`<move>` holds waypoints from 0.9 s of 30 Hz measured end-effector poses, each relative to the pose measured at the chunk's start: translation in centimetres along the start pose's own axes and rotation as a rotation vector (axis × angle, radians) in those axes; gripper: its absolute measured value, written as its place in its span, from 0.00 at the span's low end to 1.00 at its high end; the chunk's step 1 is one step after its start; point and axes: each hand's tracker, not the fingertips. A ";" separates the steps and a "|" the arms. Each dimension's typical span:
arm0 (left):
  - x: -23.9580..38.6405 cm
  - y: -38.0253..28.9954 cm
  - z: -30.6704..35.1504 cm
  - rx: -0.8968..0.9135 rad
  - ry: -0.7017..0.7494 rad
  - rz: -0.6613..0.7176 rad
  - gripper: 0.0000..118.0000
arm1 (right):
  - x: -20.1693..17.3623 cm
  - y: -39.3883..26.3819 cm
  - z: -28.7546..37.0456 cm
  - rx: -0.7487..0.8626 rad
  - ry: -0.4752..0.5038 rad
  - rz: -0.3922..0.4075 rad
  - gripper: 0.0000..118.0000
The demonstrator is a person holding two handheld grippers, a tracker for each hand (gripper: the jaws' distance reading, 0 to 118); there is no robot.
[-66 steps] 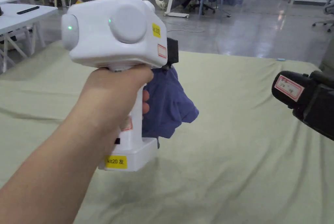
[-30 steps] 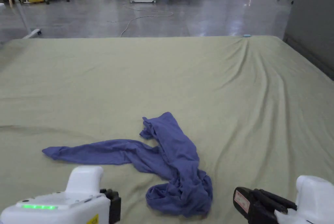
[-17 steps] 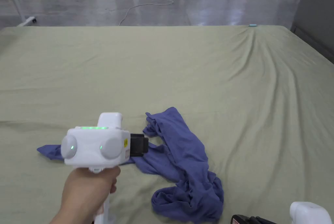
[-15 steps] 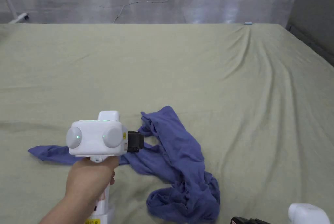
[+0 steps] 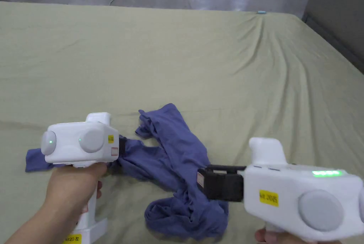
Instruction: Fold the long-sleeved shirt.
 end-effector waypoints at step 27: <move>-4.6 15.5 32.7 0.540 -0.346 0.369 0.00 | -1.5 24.1 18.4 0.251 0.066 0.110 0.12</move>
